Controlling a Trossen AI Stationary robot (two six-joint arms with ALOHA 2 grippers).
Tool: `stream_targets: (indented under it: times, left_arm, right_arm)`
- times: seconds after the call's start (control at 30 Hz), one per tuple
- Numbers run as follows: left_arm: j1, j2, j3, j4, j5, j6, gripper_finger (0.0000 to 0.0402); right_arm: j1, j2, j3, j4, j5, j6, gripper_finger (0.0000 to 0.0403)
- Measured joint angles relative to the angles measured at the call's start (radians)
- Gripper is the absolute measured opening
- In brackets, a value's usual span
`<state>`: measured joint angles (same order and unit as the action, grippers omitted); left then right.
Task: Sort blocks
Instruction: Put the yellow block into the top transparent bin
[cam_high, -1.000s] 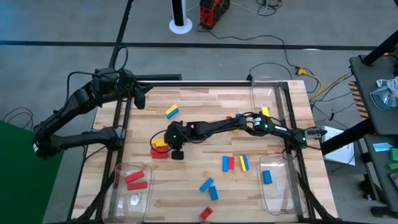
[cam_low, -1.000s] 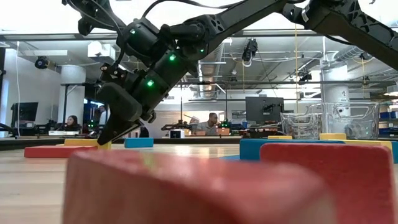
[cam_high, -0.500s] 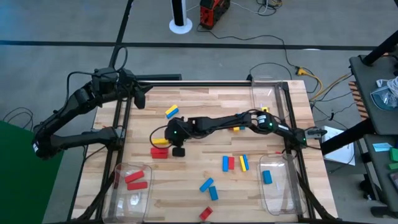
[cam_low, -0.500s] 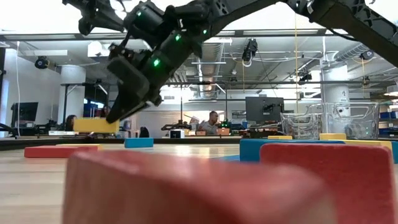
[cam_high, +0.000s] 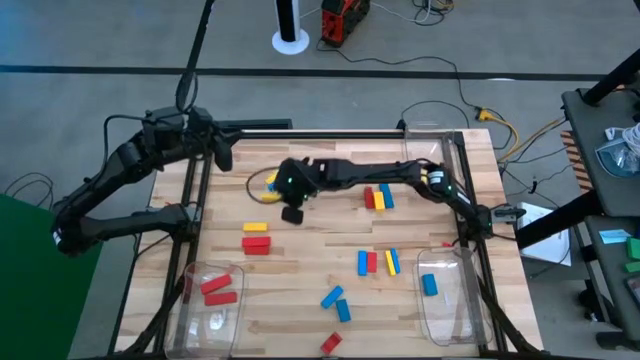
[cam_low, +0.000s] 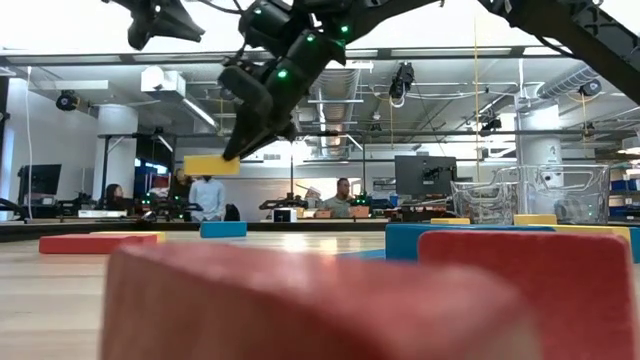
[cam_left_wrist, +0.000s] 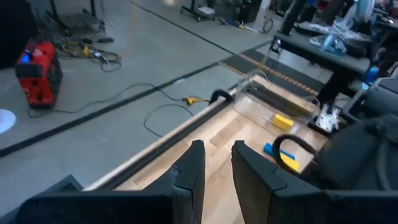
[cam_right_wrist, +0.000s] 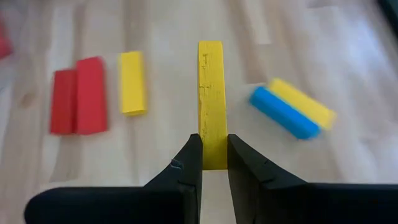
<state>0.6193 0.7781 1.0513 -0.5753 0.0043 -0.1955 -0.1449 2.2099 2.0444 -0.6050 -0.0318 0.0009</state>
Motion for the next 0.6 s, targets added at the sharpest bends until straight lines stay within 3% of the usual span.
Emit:
stream_targets:
  times: [0.33, 0.6]
  left_arm:
    - [0.000, 0.002, 0.033, -0.001, -0.015, 0.004, 0.0059]
    - [0.000, 0.010, 0.033, -0.001, -0.016, 0.004, 0.0059]
  right_arm:
    - [-0.097, -0.110, -0.028, -0.054, 0.052, 0.066, 0.0040]
    - [-0.139, -0.332, -0.234, -0.046, 0.198, 0.137, 0.0040]
